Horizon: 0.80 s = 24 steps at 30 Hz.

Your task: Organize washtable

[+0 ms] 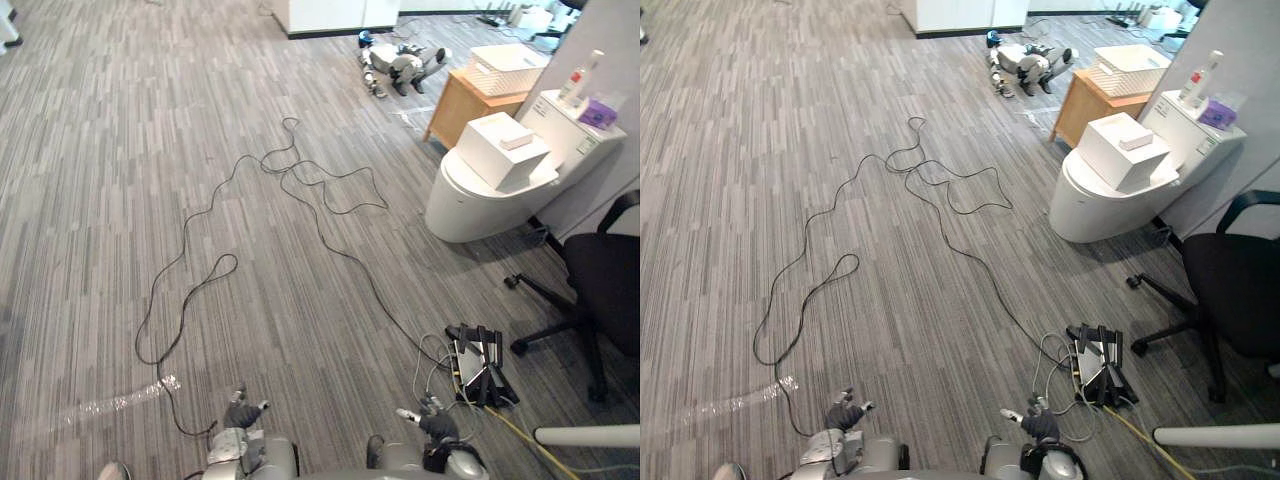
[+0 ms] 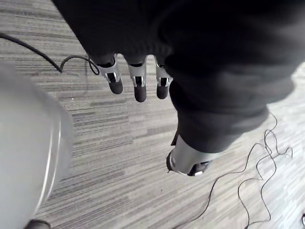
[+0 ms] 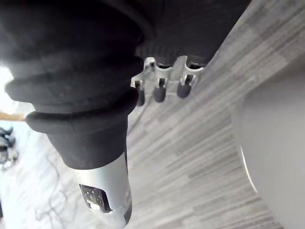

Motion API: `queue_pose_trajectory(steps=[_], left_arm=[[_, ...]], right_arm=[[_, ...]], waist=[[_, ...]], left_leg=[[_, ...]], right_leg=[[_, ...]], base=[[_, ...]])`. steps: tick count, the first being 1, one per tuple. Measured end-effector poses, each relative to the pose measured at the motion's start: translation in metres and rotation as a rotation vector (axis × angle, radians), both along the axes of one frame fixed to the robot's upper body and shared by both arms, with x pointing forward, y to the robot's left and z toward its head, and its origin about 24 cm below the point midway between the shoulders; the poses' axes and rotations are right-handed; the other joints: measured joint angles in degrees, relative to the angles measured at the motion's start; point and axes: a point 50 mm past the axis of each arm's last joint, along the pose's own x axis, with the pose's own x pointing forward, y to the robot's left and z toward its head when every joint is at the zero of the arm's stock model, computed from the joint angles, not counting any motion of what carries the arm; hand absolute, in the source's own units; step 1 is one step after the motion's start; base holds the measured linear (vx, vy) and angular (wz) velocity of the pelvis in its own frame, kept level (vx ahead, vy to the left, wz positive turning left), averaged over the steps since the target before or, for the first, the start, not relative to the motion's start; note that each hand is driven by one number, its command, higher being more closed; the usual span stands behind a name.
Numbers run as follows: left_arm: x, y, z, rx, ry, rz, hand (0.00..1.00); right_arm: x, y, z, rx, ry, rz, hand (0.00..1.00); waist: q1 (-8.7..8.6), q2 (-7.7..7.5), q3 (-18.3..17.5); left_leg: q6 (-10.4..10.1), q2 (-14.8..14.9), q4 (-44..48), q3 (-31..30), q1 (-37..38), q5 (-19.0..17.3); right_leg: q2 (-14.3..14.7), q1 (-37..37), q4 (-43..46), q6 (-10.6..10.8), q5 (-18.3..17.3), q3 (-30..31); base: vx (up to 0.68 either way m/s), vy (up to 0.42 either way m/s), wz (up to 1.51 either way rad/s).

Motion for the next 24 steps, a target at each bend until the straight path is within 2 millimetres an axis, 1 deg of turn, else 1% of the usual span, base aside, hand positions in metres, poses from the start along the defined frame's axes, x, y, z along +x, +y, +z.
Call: queue_pose_trajectory(steps=[1,2,3,4,6,8,10,12,17,24], left_arm=[[-0.003,-0.001,-0.002,0.006,0.02,-0.035,0.0],[-0.001,-0.002,-0.002,0.013,0.024,-0.064,0.0],[0.0,-0.005,-0.002,0.011,0.023,-0.081,0.0],[-0.005,-0.009,-0.004,0.003,0.035,-0.083,0.0],[-0.016,-0.006,-0.009,0.007,0.074,-0.077,0.0],[-0.022,-0.001,-0.01,0.019,0.09,-0.074,0.0],[-0.023,-0.001,-0.011,0.018,0.095,-0.074,0.0],[-0.027,-0.002,-0.012,0.013,0.103,-0.073,0.0],[-0.029,0.0,-0.013,0.012,0.11,-0.049,0.0],[-0.04,0.016,-0.013,0.025,0.129,0.038,0.0]], right_arm=[[-0.002,0.001,-0.002,0.002,0.021,0.011,0.0],[-0.005,-0.001,-0.005,0.0,0.04,0.003,0.0],[-0.008,-0.002,-0.007,-0.001,0.057,-0.004,0.0],[-0.011,-0.005,-0.008,-0.008,0.073,-0.006,0.0],[-0.014,-0.01,-0.01,-0.018,0.088,-0.007,0.0],[-0.015,-0.01,-0.01,-0.019,0.091,-0.009,0.0],[-0.016,-0.009,-0.011,-0.018,0.097,-0.008,0.0],[-0.02,-0.009,-0.012,-0.016,0.11,-0.009,0.0],[-0.021,-0.008,-0.013,-0.018,0.122,0.001,0.0],[-0.024,-0.002,-0.016,-0.033,0.146,0.062,0.0]], waist=[[-0.02,-0.27,-1.23],[-1.39,-0.12,-1.99],[-1.62,-0.44,-2.32],[-0.96,0.36,-2.37],[-1.3,1.07,-2.68],[-1.35,1.15,-2.74],[-1.53,1.2,-3.16],[-1.54,1.27,-4.32],[-1.45,1.05,-4.76],[-1.27,-0.02,-6.01]], left_leg=[[0.74,-1.21,-7.9,-2.23,1.87,0.44],[3.44,-2.61,-15.23,-4.61,3.21,2.72],[3.33,-3.28,-18.12,-5.19,3.49,4.7],[4.15,-3.39,-19.52,-5.19,3.66,5.77],[4.1,-3.4,-19.66,-5.39,3.84,6.05],[4.1,-3.25,-20.93,-5.98,5.11,6.88],[3.73,-3.16,-22.16,-7.21,6.12,7.72],[3.48,-3.05,-23.6,-8.47,6.32,8.9],[3.2,-2.97,-25.48,-10.07,6.72,10.6],[2.95,-3.15,-25.37,-12.01,6.67,10.83]], right_leg=[[2.14,-1.1,-2.79,-1.77,1.18,0.94],[2.11,-1.62,-6.47,-2.7,4.54,1.79],[1.57,-1.27,-8.52,-2.45,6.09,1.77],[1.62,-0.55,-10.43,-2.39,7.39,1.3],[1.42,0.16,-11.59,-1.56,7.92,0.89],[1.53,0.95,-11.63,-1.55,7.92,0.63],[1.52,2.0,-12.21,-1.63,7.97,-0.12],[1.45,2.08,-12.69,-2.05,8.27,-1.28],[1.42,3.21,-15.4,-2.08,9.83,-2.78],[1.37,5.42,-18.28,-1.88,11.05,-4.58]], base=[[-0.15,-0.112,0.65],[-0.15,-0.067,0.8],[-0.06,-0.015,0.6],[-0.01,0.039,0.09],[0.02,0.004,-0.04],[0.01,-0.016,0.1],[-0.01,-0.039,0.24],[-0.04,-0.044,0.25],[-0.07,-0.028,0.15],[-0.04,0.008,0.14]])
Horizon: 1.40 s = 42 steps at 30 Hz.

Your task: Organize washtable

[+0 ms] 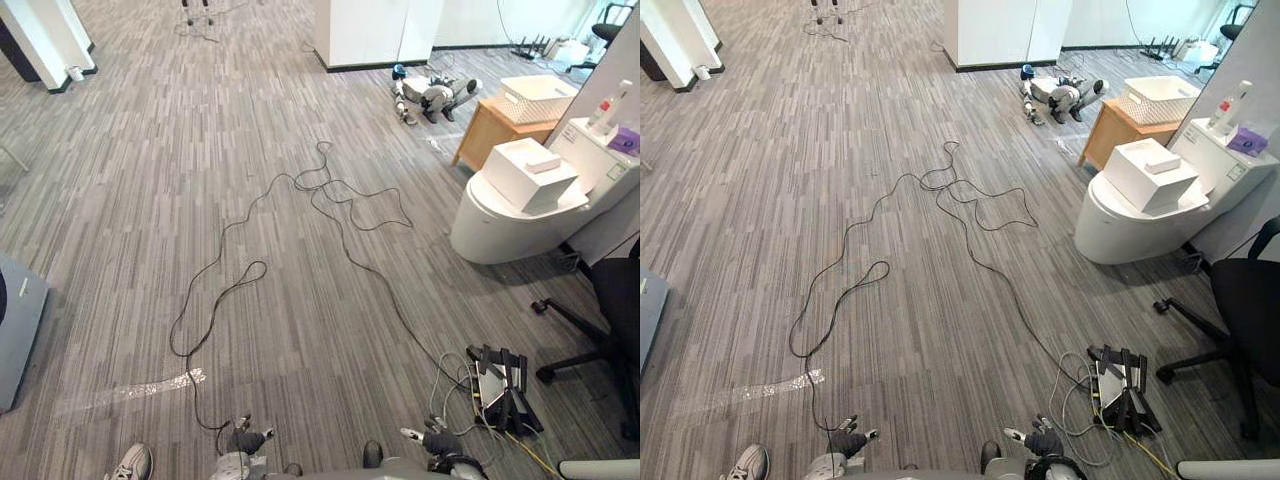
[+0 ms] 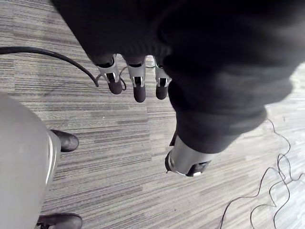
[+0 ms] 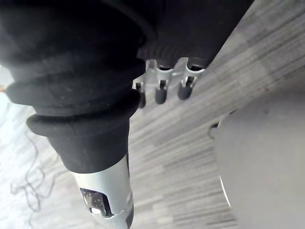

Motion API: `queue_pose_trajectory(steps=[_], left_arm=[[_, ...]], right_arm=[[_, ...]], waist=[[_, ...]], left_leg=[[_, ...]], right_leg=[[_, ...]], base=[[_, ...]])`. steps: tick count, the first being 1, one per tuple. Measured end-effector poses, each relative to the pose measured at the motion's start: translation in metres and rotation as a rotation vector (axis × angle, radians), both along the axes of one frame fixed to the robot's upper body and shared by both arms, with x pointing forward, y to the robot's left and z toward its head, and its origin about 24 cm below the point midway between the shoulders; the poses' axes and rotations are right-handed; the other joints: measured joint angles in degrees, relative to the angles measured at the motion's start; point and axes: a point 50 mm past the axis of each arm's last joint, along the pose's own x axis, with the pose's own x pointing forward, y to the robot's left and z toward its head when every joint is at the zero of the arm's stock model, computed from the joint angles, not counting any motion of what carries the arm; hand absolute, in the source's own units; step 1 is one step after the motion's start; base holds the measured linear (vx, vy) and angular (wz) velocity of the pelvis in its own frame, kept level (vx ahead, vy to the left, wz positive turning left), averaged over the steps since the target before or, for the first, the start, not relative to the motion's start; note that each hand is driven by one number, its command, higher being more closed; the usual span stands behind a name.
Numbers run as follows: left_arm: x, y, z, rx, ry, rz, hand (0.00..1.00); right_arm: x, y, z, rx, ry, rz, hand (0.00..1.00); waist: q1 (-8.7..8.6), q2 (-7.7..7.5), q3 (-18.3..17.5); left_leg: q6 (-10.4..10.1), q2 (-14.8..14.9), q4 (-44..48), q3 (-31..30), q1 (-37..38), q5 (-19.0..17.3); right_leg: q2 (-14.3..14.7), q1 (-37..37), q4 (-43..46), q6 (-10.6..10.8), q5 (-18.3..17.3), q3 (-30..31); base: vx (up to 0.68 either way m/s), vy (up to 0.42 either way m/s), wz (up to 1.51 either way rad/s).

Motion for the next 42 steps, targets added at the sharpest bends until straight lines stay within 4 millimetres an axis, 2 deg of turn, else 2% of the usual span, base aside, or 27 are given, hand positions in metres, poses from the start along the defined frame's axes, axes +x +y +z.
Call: queue_pose_trajectory(steps=[3,4,10,16,18,19,21,22,23,24,25,26,27,28,29,30,31,33,34,35,36,37,38,39,40,42], left_arm=[[-0.008,0.005,-0.001,0.007,0.016,0.023,0.0],[-0.014,0.007,-0.003,-0.004,0.034,0.064,0.0],[-0.013,0.006,-0.003,-0.005,0.033,0.062,0.0],[-0.012,0.003,-0.003,-0.011,0.033,0.022,0.0],[-0.008,0.001,-0.003,-0.014,0.026,-0.005,0.0],[-0.004,0.0,-0.002,-0.022,0.017,-0.019,0.0],[0.005,-0.003,0.0,-0.028,-0.009,-0.037,0.0],[0.009,-0.003,0.002,-0.026,-0.028,-0.037,0.0],[0.011,-0.004,0.003,-0.025,-0.036,-0.037,0.0],[0.014,-0.004,0.004,-0.027,-0.048,-0.038,0.0],[0.013,-0.002,0.004,-0.022,-0.044,-0.031,0.0],[0.015,0.0,0.005,-0.02,-0.048,-0.03,0.0],[0.019,0.0,0.006,-0.023,-0.061,-0.025,0.0],[0.021,-0.001,0.006,-0.03,-0.068,-0.025,0.0],[0.021,-0.006,0.006,-0.048,-0.072,-0.021,0.0],[0.018,-0.009,0.004,-0.059,-0.066,-0.016,0.0],[0.017,-0.009,0.004,-0.058,-0.066,-0.013,0.0],[0.018,-0.005,0.005,-0.053,-0.079,-0.002,0.0],[0.018,-0.004,0.006,-0.052,-0.085,0.005,0.0],[0.018,0.0,0.006,-0.042,-0.08,0.006,0.0],[0.018,0.0,0.006,-0.043,-0.078,0.006,0.0],[0.017,-0.001,0.005,-0.044,-0.071,0.001,0.0],[0.018,0.0,0.005,-0.039,-0.067,-0.012,0.0],[0.017,0.003,0.005,-0.023,-0.047,-0.047,0.0],[0.017,0.004,0.004,-0.02,-0.04,-0.056,0.0],[0.02,-0.001,0.004,-0.029,-0.041,-0.067,0.0]], right_arm=[[0.0,0.002,0.0,-0.005,0.004,0.019,0.0],[0.003,0.003,-0.001,-0.029,0.015,0.097,0.0],[0.003,0.001,-0.001,-0.033,0.017,0.1,0.0],[0.002,0.0,-0.002,-0.03,0.033,0.087,0.0],[0.003,-0.001,-0.002,-0.021,0.033,0.056,0.0],[0.004,-0.002,-0.001,-0.021,0.028,0.039,0.0],[0.009,-0.009,0.002,-0.035,-0.001,0.022,0.0],[0.006,-0.012,0.002,-0.042,0.004,0.021,0.0],[0.005,-0.012,0.002,-0.045,0.006,0.02,0.0],[0.003,-0.013,0.002,-0.048,0.006,0.017,0.0],[0.005,-0.01,0.003,-0.039,-0.001,0.012,0.0],[0.01,-0.009,0.004,-0.038,-0.011,0.014,0.0],[0.012,-0.01,0.004,-0.04,-0.009,0.016,0.0],[0.013,-0.011,0.004,-0.043,-0.009,0.019,0.0],[0.013,-0.018,0.004,-0.061,-0.004,0.027,0.0],[0.012,-0.023,0.004,-0.076,0.008,0.031,0.0],[0.013,-0.023,0.004,-0.076,0.012,0.031,0.0],[0.009,-0.02,0.001,-0.07,0.038,0.042,0.0],[0.008,-0.018,0.001,-0.067,0.043,0.045,0.0],[0.009,-0.016,0.0,-0.066,0.047,0.064,0.0],[0.009,-0.015,0.0,-0.065,0.045,0.067,0.0],[0.011,-0.012,0.001,-0.058,0.037,0.072,0.0],[0.013,-0.012,0.002,-0.057,0.026,0.074,0.0],[0.019,-0.008,0.004,-0.048,-0.003,0.085,0.0],[0.02,-0.007,0.005,-0.047,-0.009,0.087,0.0],[0.023,-0.006,0.006,-0.045,-0.025,0.093,0.0]], waist=[[-0.07,-0.19,-0.28],[0.89,1.45,0.1],[1.47,1.12,-0.03],[1.94,1.26,0.63],[2.04,1.21,1.89],[2.02,1.74,3.22],[2.3,2.65,5.92],[3.54,2.73,6.06],[4.17,2.96,6.08],[4.87,3.26,5.97],[4.69,2.47,6.4],[4.43,2.13,6.58],[4.63,1.71,6.98],[4.64,2.01,7.46],[4.85,3.73,7.89],[5.16,5.13,7.69],[5.33,5.07,7.56],[6.23,3.62,6.44],[6.37,3.18,6.26],[6.41,2.22,5.98],[6.38,2.2,6.0],[6.14,1.95,6.15],[5.87,1.3,6.62],[4.96,0.89,7.28],[4.82,0.63,7.4],[4.7,0.17,7.9]], left_leg=[[0.01,-0.17,0.09,-0.85,0.01,0.0],[0.19,0.07,0.22,-2.68,0.15,-0.26],[0.2,0.06,0.45,-2.19,-0.1,-0.24],[0.12,0.06,0.43,1.09,0.96,-0.23],[-1.09,0.37,1.41,3.49,1.35,-1.44],[-1.61,1.72,2.93,6.9,1.24,-2.94],[-3.0,4.68,9.21,11.54,0.44,-4.96],[-4.15,5.52,12.45,11.95,-0.44,-6.84],[-4.23,5.9,13.49,12.17,-0.71,-7.49],[-5.21,6.57,15.14,12.73,-1.54,-8.36],[-6.4,7.09,18.3,14.37,-3.91,-7.22],[-6.1,7.16,20.36,15.93,-5.73,-7.59],[-3.94,6.4,20.98,18.09,-8.55,-8.59],[-3.66,5.89,20.42,18.08,-9.9,-8.72],[-3.86,5.82,16.5,17.17,-11.18,-8.45],[-2.1,5.54,15.11,17.25,-11.43,-4.68],[-1.11,4.48,15.09,17.11,-11.29,-4.13],[1.86,0.72,16.66,18.39,-12.03,-5.89],[2.5,0.09,16.76,19.39,-11.82,-6.27],[5.05,-1.26,16.58,20.77,-10.26,-7.43],[5.27,-1.26,16.43,21.05,-9.7,-7.5],[6.28,-1.6,15.57,21.26,-7.41,-8.13],[7.05,-2.07,14.15,21.34,-4.34,-8.65],[7.08,-2.28,11.57,21.03,0.75,-8.85],[7.08,-2.26,10.34,20.57,2.81,-8.85],[7.13,-1.44,5.67,20.27,9.67,-8.88]], right_leg=[[-0.13,0.7,-0.62,0.03,0.06,-0.84],[0.42,2.54,-2.16,-0.27,0.11,-2.4],[0.3,2.83,-2.11,-0.24,0.13,-2.43],[-0.43,5.09,-2.07,-0.01,0.1,-2.8],[-0.95,6.55,-1.81,0.47,-0.15,-3.63],[-1.13,7.38,-1.0,0.78,-0.83,-4.25],[-0.93,8.6,3.56,0.86,-5.76,-4.71],[-0.42,8.48,5.51,1.15,-7.44,-4.04],[-0.24,8.48,6.18,1.13,-8.07,-3.98],[0.31,8.51,6.32,0.96,-8.55,-3.14],[0.14,8.76,5.35,0.78,-8.69,-2.7],[-0.54,9.05,4.76,0.81,-8.71,-2.88],[-2.15,9.44,4.11,1.07,-8.87,-2.98],[-2.93,9.69,4.01,1.58,-9.19,-3.06],[-3.68,9.75,3.47,2.72,-9.89,-2.99],[-3.96,10.37,2.53,3.54,-10.18,-2.0],[-4.51,10.8,1.64,4.12,-10.29,-1.02],[-7.8,10.44,1.96,6.63,-11.04,1.41],[-8.79,9.85,3.22,7.44,-11.26,2.21],[-10.34,6.52,10.89,8.33,-11.77,4.71],[-10.36,5.86,12.77,8.32,-11.76,5.27],[-10.63,3.3,20.47,8.03,-11.55,6.55],[-10.86,-0.34,29.73,7.39,-11.28,7.73],[-9.47,-4.94,42.55,6.58,-13.35,8.63],[-8.79,-6.15,45.3,5.55,-14.37,7.87],[-5.93,-9.99,46.62,1.77,-17.76,2.91]], base=[[0.0,0.023,0.11],[0.01,0.01,0.07],[0.0,0.0,0.0],[-0.02,0.015,0.03],[-0.06,0.037,0.23],[-0.08,0.021,0.46],[-0.11,0.005,0.53],[-0.07,0.028,0.28],[0.0,0.049,0.09],[0.06,0.012,0.18],[0.07,0.026,0.28],[0.08,0.067,0.37],[0.08,0.11,0.3],[0.08,0.131,0.19],[0.17,0.275,-0.04],[0.2,0.297,-0.15],[0.32,0.377,-0.28],[0.36,0.289,-0.27],[0.47,0.317,-0.35],[0.4,0.258,-0.3],[0.41,0.244,-0.32],[0.35,0.165,-0.15],[0.44,0.163,-0.11],[0.52,0.154,-0.01],[0.43,0.087,0.03],[0.43,0.034,0.0]])
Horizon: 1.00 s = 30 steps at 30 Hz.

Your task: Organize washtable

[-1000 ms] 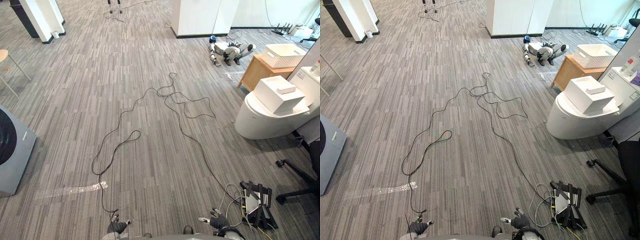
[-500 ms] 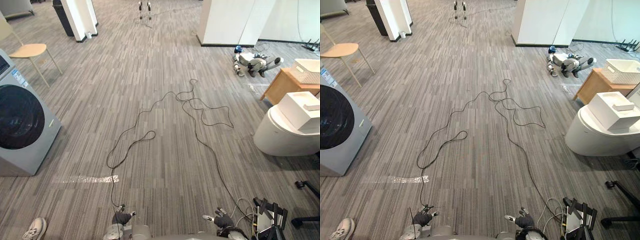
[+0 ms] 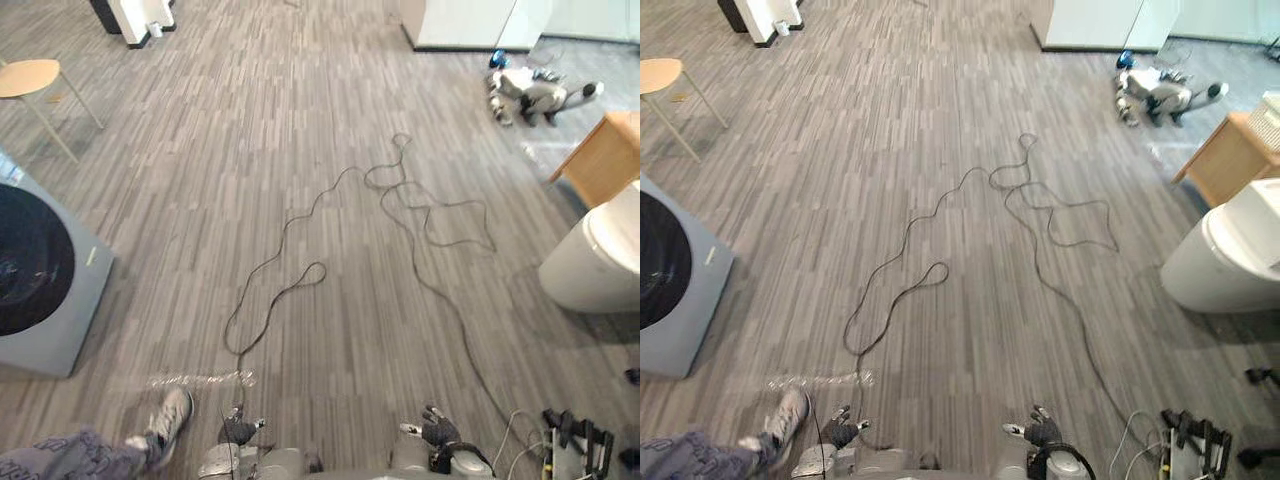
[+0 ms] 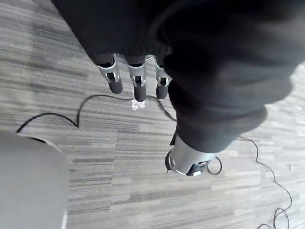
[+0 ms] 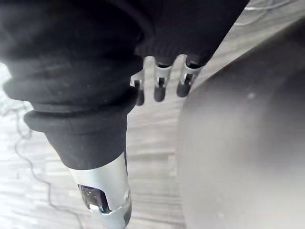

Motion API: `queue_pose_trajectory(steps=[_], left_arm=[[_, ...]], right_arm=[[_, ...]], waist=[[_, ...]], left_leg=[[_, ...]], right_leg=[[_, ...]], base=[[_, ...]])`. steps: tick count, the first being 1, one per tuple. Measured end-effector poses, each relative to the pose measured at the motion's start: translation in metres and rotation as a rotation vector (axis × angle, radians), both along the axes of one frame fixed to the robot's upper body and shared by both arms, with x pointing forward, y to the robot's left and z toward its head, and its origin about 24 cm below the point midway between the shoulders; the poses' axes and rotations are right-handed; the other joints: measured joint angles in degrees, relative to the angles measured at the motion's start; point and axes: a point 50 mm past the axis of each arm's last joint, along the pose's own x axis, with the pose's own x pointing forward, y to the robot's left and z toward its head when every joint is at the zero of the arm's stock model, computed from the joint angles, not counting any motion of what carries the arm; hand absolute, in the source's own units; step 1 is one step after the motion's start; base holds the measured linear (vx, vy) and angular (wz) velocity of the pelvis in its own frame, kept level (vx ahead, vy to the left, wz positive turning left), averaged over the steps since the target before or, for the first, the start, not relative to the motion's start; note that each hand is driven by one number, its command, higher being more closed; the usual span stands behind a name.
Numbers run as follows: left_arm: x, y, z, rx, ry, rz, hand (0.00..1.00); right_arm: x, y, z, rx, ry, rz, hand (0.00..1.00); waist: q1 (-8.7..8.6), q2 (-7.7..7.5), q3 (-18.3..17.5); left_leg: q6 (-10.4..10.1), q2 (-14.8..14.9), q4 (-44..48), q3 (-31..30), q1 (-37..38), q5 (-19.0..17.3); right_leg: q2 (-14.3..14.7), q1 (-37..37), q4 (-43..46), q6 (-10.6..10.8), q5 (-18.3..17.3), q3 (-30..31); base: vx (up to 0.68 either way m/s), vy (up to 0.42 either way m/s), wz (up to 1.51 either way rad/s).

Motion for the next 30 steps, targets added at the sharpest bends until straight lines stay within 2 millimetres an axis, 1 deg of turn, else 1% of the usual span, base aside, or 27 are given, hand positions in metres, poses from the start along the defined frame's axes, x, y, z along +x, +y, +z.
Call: queue_pose_trajectory(steps=[2,3,5,6,7,8,9,10,11,12,13,14,15,16,17,19,20,21,22,23,24,25,26,27,28,29,30], left_arm=[[0.003,-0.003,0.0,-0.006,-0.003,-0.011,0.0],[0.01,-0.009,0.001,-0.012,-0.017,-0.045,0.0],[0.011,-0.013,0.001,-0.014,-0.016,-0.069,0.0],[0.011,-0.015,0.001,-0.015,-0.017,-0.091,0.0],[0.011,-0.017,0.001,-0.017,-0.018,-0.099,0.0],[0.012,-0.024,0.0,-0.034,-0.011,-0.099,0.0],[0.015,-0.026,0.001,-0.04,-0.015,-0.103,0.0],[0.018,-0.034,0.001,-0.057,-0.025,-0.113,0.0],[0.016,-0.038,0.0,-0.07,-0.02,-0.1,0.0],[0.016,-0.038,0.001,-0.072,-0.024,-0.092,0.0],[0.017,-0.037,0.001,-0.069,-0.026,-0.09,0.0],[0.019,-0.038,0.002,-0.071,-0.04,-0.084,0.0],[0.02,-0.037,0.004,-0.07,-0.051,-0.07,0.0],[0.024,-0.033,0.007,-0.061,-0.074,-0.057,0.0],[0.03,-0.031,0.01,-0.055,-0.104,-0.057,0.0],[0.035,-0.032,0.014,-0.055,-0.134,-0.056,0.0],[0.038,-0.032,0.016,-0.054,-0.152,-0.056,0.0],[0.04,-0.033,0.017,-0.056,-0.164,-0.055,0.0],[0.04,-0.034,0.018,-0.061,-0.172,-0.051,0.0],[0.04,-0.035,0.018,-0.066,-0.179,-0.046,0.0],[0.04,-0.035,0.019,-0.068,-0.183,-0.041,0.0],[0.04,-0.033,0.019,-0.068,-0.185,-0.033,0.0],[0.036,-0.031,0.017,-0.066,-0.175,-0.023,0.0],[0.033,-0.027,0.016,-0.059,-0.168,-0.014,0.0],[0.033,-0.024,0.016,-0.053,-0.164,-0.005,0.0],[0.032,-0.02,0.016,-0.046,-0.161,-0.001,0.0],[0.03,-0.014,0.015,-0.029,-0.147,-0.005,0.0]], right_arm=[[0.003,0.002,0.002,0.006,-0.02,-0.004,0.0],[0.011,0.001,0.006,0.011,-0.059,-0.014,0.0],[0.017,0.003,0.007,0.019,-0.076,-0.019,0.0],[0.018,0.005,0.008,0.024,-0.078,-0.015,0.0],[0.018,0.006,0.008,0.025,-0.079,-0.01,0.0],[0.026,0.002,0.011,0.014,-0.098,-0.003,0.0],[0.029,0.0,0.012,0.006,-0.104,0.0,0.0],[0.032,-0.004,0.014,0.002,-0.114,-0.021,0.0],[0.031,-0.007,0.013,0.0,-0.111,-0.035,0.0],[0.03,-0.007,0.013,-0.002,-0.106,-0.038,0.0],[0.028,-0.007,0.013,-0.002,-0.103,-0.035,0.0],[0.026,-0.007,0.012,-0.003,-0.097,-0.035,0.0],[0.024,-0.007,0.011,-0.003,-0.092,-0.036,0.0],[0.022,-0.003,0.01,0.006,-0.079,-0.035,0.0],[0.019,0.0,0.008,0.013,-0.066,-0.028,0.0],[0.016,0.003,0.007,0.02,-0.056,-0.03,0.0],[0.016,0.005,0.006,0.027,-0.054,-0.03,0.0],[0.016,0.007,0.006,0.032,-0.055,-0.029,0.0],[0.016,0.008,0.006,0.034,-0.051,-0.028,0.0],[0.014,0.008,0.005,0.033,-0.044,-0.027,0.0],[0.012,0.008,0.003,0.033,-0.031,-0.023,0.0],[0.009,0.01,0.001,0.034,-0.009,-0.009,0.0],[0.006,0.013,-0.001,0.039,0.009,0.002,0.0],[0.002,0.018,-0.003,0.045,0.027,0.009,0.0],[0.002,0.02,-0.003,0.045,0.026,0.023,0.0],[0.002,0.022,-0.003,0.051,0.024,0.026,0.0],[0.003,0.027,-0.003,0.062,0.02,0.03,0.0]], waist=[[-0.22,-0.01,0.17],[-1.07,0.36,0.87],[-2.01,0.36,1.5],[-2.67,0.02,1.69],[-3.31,-0.21,1.64],[-3.05,1.69,2.13],[-3.01,2.59,2.19],[-3.08,3.67,2.63],[-3.1,4.51,2.65],[-3.12,4.63,2.67],[-3.24,4.63,2.67],[-3.07,5.17,3.01],[-2.89,5.33,3.1],[-2.09,4.78,3.21],[-1.16,3.84,3.28],[0.21,3.47,3.32],[1.0,3.24,3.44],[1.7,3.25,3.42],[1.88,3.25,3.42],[2.2,3.45,3.28],[2.85,3.6,3.15],[3.54,3.24,2.6],[3.47,2.21,1.37],[3.23,1.57,-0.26],[3.28,0.55,-0.51],[3.17,-0.15,-0.39],[3.07,-1.62,-0.4]], left_leg=[[0.23,0.87,-3.04,-0.02,3.67,-0.19],[0.29,1.92,-4.89,-0.92,6.34,-0.23],[0.27,2.58,-5.35,-2.02,7.78,-0.24],[-0.87,2.46,-5.57,-3.81,9.36,-0.69],[-3.61,2.65,-5.24,-5.84,11.09,-2.28],[-4.8,4.65,-4.98,-6.97,12.48,-2.98],[-5.7,5.57,-4.08,-7.48,12.09,-2.46],[-8.57,5.8,-1.61,-8.72,11.76,-0.64],[-10.56,6.46,3.8,-9.17,10.39,1.94],[-10.55,6.61,8.15,-9.36,9.02,4.01],[-10.3,6.66,16.43,-9.68,6.12,8.62],[-11.65,8.17,29.91,-9.18,0.76,9.64],[-10.59,9.95,38.41,-7.68,-3.33,6.44],[-10.31,11.33,44.98,-5.49,-8.47,3.77],[-8.65,11.54,46.2,-3.68,-13.47,1.98],[-6.28,11.41,41.83,-1.36,-17.98,0.01],[-6.03,10.75,34.82,-0.35,-21.24,-0.9],[-6.33,8.82,25.34,-1.04,-23.61,-0.63],[-6.79,7.82,19.79,-1.36,-24.2,-0.01],[-8.29,6.07,8.89,-2.91,-24.78,2.42],[-8.4,5.18,4.61,-3.89,-25.01,6.13],[-8.09,4.52,3.68,-3.84,-24.76,9.69],[-5.96,3.23,3.68,-3.82,-24.95,12.75],[-2.29,1.91,5.68,-2.44,-25.12,12.67],[-0.28,1.36,7.44,-0.91,-24.66,11.33],[-0.08,0.78,8.14,-0.29,-24.09,11.2],[0.17,-0.68,8.53,-0.13,-21.33,11.02]], right_leg=[[3.16,-4.7,-3.77,-0.83,-0.48,-3.91],[5.95,-8.71,-11.34,-1.99,0.97,-6.16],[7.43,-9.57,-19.76,-3.01,4.86,-6.85],[8.63,-9.23,-28.31,-4.13,10.64,-7.08],[8.73,-8.79,-32.63,-7.95,19.76,-6.45],[9.93,-8.93,-29.12,-8.46,20.31,-7.28],[10.19,-9.46,-27.09,-9.18,18.82,-7.58],[10.23,-9.45,-23.66,-9.6,14.99,-8.42],[10.75,-8.02,-22.35,-10.34,12.4,-9.15],[11.18,-6.49,-22.78,-10.21,11.26,-9.17],[11.73,-3.65,-24.14,-10.21,9.79,-8.91],[13.23,1.35,-27.51,-10.57,8.34,-8.29],[14.48,4.58,-29.51,-11.29,7.78,-7.77],[15.36,8.82,-31.79,-11.73,6.9,-7.09],[15.42,12.79,-34.06,-11.48,6.37,-6.31],[15.31,16.9,-37.09,-10.95,6.38,-5.14],[15.06,19.91,-39.67,-10.16,6.11,-4.05],[14.22,22.29,-41.51,-9.31,5.6,-3.16],[13.65,23.42,-42.59,-8.74,5.13,-2.66],[12.6,25.37,-44.27,-7.55,3.98,-1.79],[12.02,26.67,-44.91,-6.37,2.83,-0.89],[10.97,27.6,-45.04,-5.17,1.75,0.2],[9.36,28.11,-45.04,-3.91,0.92,0.76],[7.34,27.53,-42.79,-2.73,0.26,1.46],[5.96,25.27,-36.32,-1.79,-0.05,3.8],[5.31,23.93,-32.1,-1.25,0.1,4.27],[4.11,20.95,-21.2,0.9,1.93,5.3]], base=[[0.5,-0.02,0.08],[0.49,-0.057,0.3],[0.53,-0.095,0.5],[0.7,-0.172,0.69],[0.72,-0.186,0.57],[0.49,-0.136,0.37],[0.58,-0.164,0.23],[0.7,-0.203,0.2],[0.58,-0.178,0.12],[0.46,-0.146,-0.04],[0.44,-0.127,-0.09],[0.64,-0.167,-0.16],[0.59,-0.12,-0.24],[0.54,-0.085,-0.3],[0.43,-0.055,-0.25],[0.42,-0.027,-0.27],[0.49,0.044,-0.4],[0.41,0.081,-0.35],[0.4,0.125,-0.33],[0.32,0.118,-0.31],[0.43,0.195,-0.45],[0.51,0.25,-0.41],[0.7,0.319,-0.4],[0.75,0.326,-0.39],[0.63,0.273,-0.37],[0.57,0.269,-0.34],[0.51,0.253,-0.2]])
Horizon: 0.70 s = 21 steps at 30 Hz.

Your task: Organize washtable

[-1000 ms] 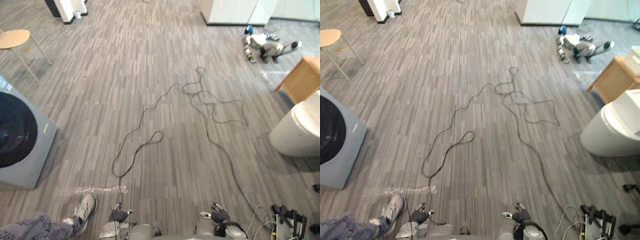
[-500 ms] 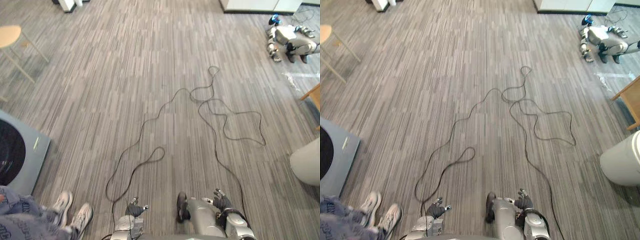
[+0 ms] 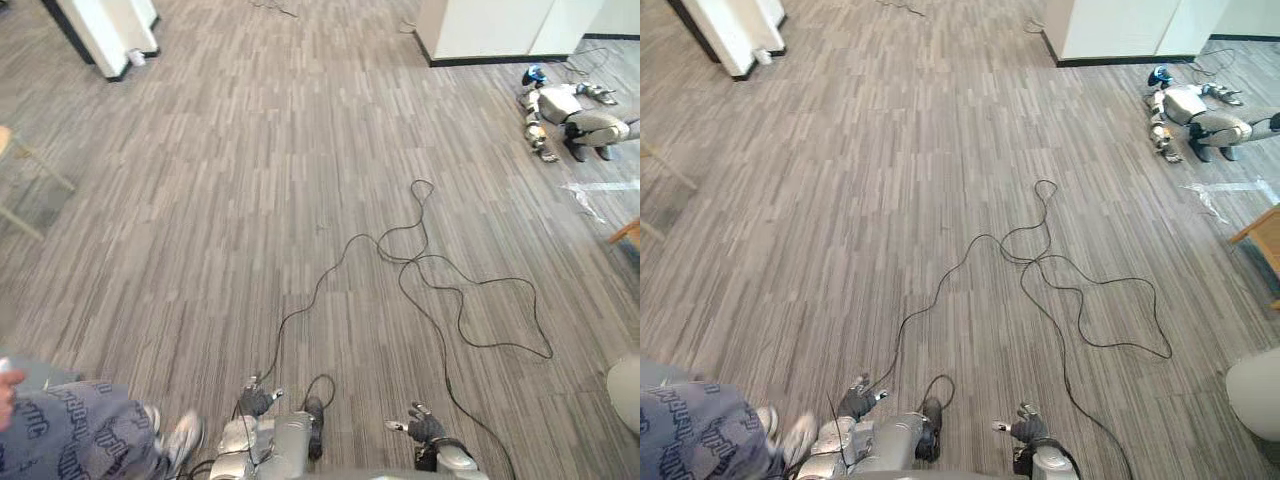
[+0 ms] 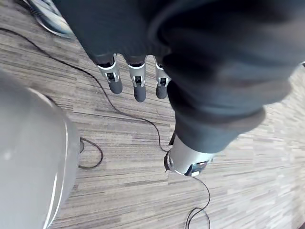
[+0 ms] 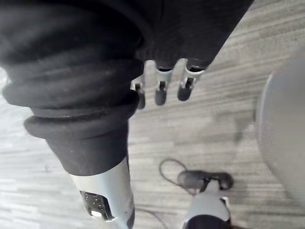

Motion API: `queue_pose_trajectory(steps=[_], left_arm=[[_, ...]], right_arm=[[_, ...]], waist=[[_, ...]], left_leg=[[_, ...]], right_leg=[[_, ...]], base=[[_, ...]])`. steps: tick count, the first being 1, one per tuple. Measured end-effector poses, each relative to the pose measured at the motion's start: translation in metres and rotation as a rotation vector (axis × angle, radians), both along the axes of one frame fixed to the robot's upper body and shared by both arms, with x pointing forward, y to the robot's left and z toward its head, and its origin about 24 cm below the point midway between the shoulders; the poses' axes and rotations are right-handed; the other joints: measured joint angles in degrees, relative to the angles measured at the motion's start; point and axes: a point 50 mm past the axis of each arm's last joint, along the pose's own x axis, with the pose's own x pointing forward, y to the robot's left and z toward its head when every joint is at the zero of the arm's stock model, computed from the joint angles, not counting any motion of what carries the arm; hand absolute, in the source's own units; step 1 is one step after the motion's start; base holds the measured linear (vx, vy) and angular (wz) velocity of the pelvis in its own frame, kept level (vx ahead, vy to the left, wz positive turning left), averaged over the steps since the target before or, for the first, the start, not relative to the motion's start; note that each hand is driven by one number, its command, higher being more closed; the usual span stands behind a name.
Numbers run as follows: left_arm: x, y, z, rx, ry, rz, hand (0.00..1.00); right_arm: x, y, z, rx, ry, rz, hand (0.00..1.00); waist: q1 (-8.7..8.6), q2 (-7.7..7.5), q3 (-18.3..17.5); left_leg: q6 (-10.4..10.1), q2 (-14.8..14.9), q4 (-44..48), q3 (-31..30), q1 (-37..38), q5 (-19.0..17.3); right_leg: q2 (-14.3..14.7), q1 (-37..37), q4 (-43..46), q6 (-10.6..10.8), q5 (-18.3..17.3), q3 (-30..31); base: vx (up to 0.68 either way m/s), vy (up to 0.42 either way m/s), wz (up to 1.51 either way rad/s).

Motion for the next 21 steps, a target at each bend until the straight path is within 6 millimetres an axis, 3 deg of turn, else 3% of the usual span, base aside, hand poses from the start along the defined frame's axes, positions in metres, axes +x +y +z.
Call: queue_pose_trajectory(steps=[1,2,3,5,7,9,10,11,12,13,14,15,16,17,18,19,20,21], left_arm=[[-0.001,0.002,-0.001,0.004,0.011,0.0,0.0],[-0.004,0.002,-0.003,0.003,0.027,0.001,0.0],[-0.008,0.004,-0.006,0.008,0.055,-0.002,0.0],[-0.011,0.004,-0.008,0.008,0.08,-0.01,0.0],[-0.009,0.001,-0.009,0.003,0.086,-0.021,0.0],[-0.011,-0.002,-0.011,-0.001,0.1,-0.03,0.0],[-0.013,-0.004,-0.012,-0.001,0.113,-0.047,0.0],[-0.014,-0.006,-0.013,-0.005,0.119,-0.054,0.0],[-0.017,-0.011,-0.014,-0.007,0.129,-0.078,0.0],[-0.018,-0.012,-0.015,-0.003,0.135,-0.088,0.0],[-0.018,-0.014,-0.015,-0.005,0.136,-0.089,0.0],[-0.019,-0.018,-0.016,-0.021,0.136,-0.071,0.0],[-0.015,-0.021,-0.014,-0.035,0.124,-0.059,0.0],[-0.014,-0.024,-0.014,-0.047,0.115,-0.046,0.0],[-0.015,-0.024,-0.013,-0.059,0.109,-0.009,0.0],[-0.013,-0.024,-0.012,-0.063,0.096,0.0,0.0],[-0.011,-0.024,-0.011,-0.061,0.086,-0.001,0.0],[-0.007,-0.022,-0.008,-0.055,0.062,0.001,0.0]], right_arm=[[0.0,0.0,0.001,-0.001,-0.006,0.001,0.0],[-0.002,-0.002,0.001,-0.006,-0.008,0.0,0.0],[0.0,-0.002,0.002,-0.007,-0.025,0.001,0.0],[0.003,-0.002,0.004,-0.008,-0.045,0.003,0.0],[0.007,-0.004,0.007,-0.013,-0.067,0.001,0.0],[0.01,-0.009,0.009,-0.024,-0.089,-0.007,0.0],[0.012,-0.012,0.009,-0.032,-0.088,-0.005,0.0],[0.01,-0.014,0.008,-0.039,-0.082,-0.005,0.0],[0.007,-0.016,0.006,-0.044,-0.062,-0.011,0.0],[0.005,-0.02,0.005,-0.04,-0.053,-0.038,0.0],[0.004,-0.019,0.005,-0.041,-0.05,-0.033,0.0],[0.005,-0.024,0.006,-0.057,-0.053,-0.022,0.0],[0.006,-0.025,0.007,-0.064,-0.059,-0.02,0.0],[0.007,-0.027,0.008,-0.071,-0.065,-0.016,0.0],[0.01,-0.031,0.01,-0.088,-0.07,0.006,0.0],[0.009,-0.033,0.009,-0.092,-0.057,0.005,0.0],[0.008,-0.032,0.008,-0.089,-0.053,0.004,0.0],[0.005,-0.027,0.007,-0.079,-0.046,0.012,0.0]], waist=[[-0.14,-0.26,0.14],[0.15,0.39,0.25],[-0.02,0.66,0.68],[-0.7,0.34,0.62],[-1.7,0.39,0.68],[-2.16,0.93,0.77],[-3.39,0.97,0.79],[-3.89,0.98,0.72],[-4.87,1.03,0.72],[-5.31,1.17,0.58],[-5.42,2.01,0.07],[-4.75,3.58,-0.8],[-4.64,4.26,-0.67],[-4.66,4.95,-0.34],[-3.97,6.15,0.09],[-3.59,7.27,0.58],[-3.32,7.41,0.77],[-2.84,6.1,1.37]], left_leg=[[0.65,-0.59,-0.34,-0.63,3.04,-1.96],[1.7,-0.73,-1.91,-2.06,7.46,-6.39],[2.42,-1.41,-3.39,-2.68,12.01,-9.43],[3.34,-1.61,-6.56,-3.5,17.71,-10.77],[3.56,-0.99,-9.39,-4.77,21.8,-12.11],[3.01,0.81,-11.43,-5.96,25.38,-14.08],[2.72,1.47,-13.15,-7.69,27.16,-14.58],[2.43,1.58,-14.15,-8.84,28.13,-14.85],[0.97,1.8,-14.88,-10.56,29.94,-15.59],[-0.09,2.3,-13.61,-11.76,30.92,-15.82],[-2.43,3.32,-9.53,-13.31,30.55,-14.99],[-4.21,4.21,-2.65,-13.89,28.55,-14.34],[-7.76,4.08,5.81,-13.48,25.06,-11.92],[-9.67,4.05,12.51,-13.14,22.18,-8.75],[-12.66,4.76,25.49,-12.49,16.41,-1.75],[-10.74,6.95,35.57,-9.68,12.49,-3.55],[-9.97,7.98,38.72,-8.1,10.95,-4.84],[-8.21,9.44,41.08,-5.23,7.5,-6.45]], right_leg=[[-0.49,-3.03,9.07,0.38,3.65,0.28],[-0.67,-5.92,18.15,0.1,5.03,-0.31],[-1.0,-9.11,25.12,-0.86,1.98,-1.47],[-0.57,-13.7,26.16,-2.76,-1.87,-4.07],[0.21,-18.63,21.59,-2.75,-3.65,-8.44],[4.17,-23.45,8.23,-2.57,-2.66,-9.49],[5.6,-24.64,-2.22,-2.98,1.55,-9.2],[5.87,-24.93,-6.94,-3.19,4.11,-9.15],[6.07,-25.28,-12.91,-4.06,8.88,-8.97],[6.27,-24.69,-12.27,-6.19,13.82,-8.66],[6.41,-23.61,-10.57,-7.81,17.16,-8.92],[7.37,-22.44,-9.19,-8.68,14.82,-9.93],[7.4,-21.23,-9.09,-8.71,13.11,-10.34],[7.65,-19.64,-9.81,-8.95,12.52,-10.26],[8.43,-15.43,-12.6,-9.52,11.47,-9.22],[9.36,-10.03,-15.15,-9.93,10.3,-8.4],[9.48,-7.06,-16.37,-9.94,9.63,-7.93],[9.05,-1.81,-18.94,-9.85,8.27,-7.38]], base=[[0.51,0.239,-0.3],[0.56,0.236,-0.29],[0.48,0.17,-0.24],[0.5,0.13,0.1],[0.45,0.072,0.22],[0.55,0.053,0.29],[0.52,0.025,0.58],[0.56,-0.021,0.96],[0.49,-0.041,1.01],[0.8,-0.119,1.1],[0.84,-0.105,0.74],[0.84,-0.108,0.43],[0.54,-0.056,0.13],[0.64,-0.076,-0.12],[0.76,-0.044,-0.31],[0.74,-0.012,-0.36],[0.57,0.024,-0.21],[0.52,0.023,-0.06]])
